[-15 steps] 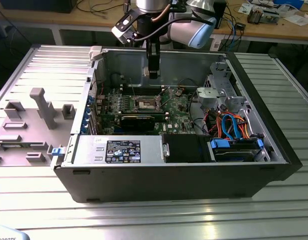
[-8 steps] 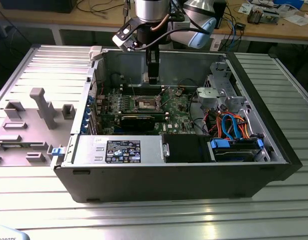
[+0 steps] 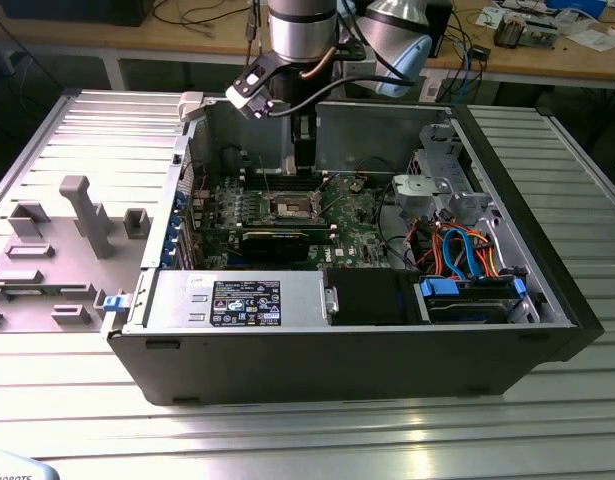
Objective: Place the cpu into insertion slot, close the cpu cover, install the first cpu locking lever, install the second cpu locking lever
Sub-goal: 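Place the cpu into insertion slot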
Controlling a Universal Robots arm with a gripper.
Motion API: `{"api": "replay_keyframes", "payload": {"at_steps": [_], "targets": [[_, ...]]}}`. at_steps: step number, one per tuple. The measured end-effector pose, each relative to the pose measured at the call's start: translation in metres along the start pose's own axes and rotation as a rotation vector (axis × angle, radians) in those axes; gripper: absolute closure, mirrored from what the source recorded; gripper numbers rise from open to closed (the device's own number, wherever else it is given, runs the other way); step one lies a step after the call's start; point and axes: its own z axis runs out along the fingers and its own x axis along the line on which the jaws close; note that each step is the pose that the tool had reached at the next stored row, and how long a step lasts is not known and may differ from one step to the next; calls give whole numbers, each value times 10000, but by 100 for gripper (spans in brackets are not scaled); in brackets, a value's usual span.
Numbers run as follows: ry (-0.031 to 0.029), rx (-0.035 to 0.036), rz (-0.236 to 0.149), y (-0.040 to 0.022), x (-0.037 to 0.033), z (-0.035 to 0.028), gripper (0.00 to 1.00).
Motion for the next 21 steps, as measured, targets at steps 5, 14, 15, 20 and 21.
{"api": "replay_keyframes", "payload": {"at_steps": [5, 14, 15, 20, 21], "targets": [[1, -1, -1, -8, -1, 116, 46], [17, 2, -230, -27, -21, 305, 46], [16, 2, -231, -32, -24, 329, 46], [16, 1, -229, -49, -26, 477, 46], [17, 1, -230, -50, -26, 498, 46]]}}
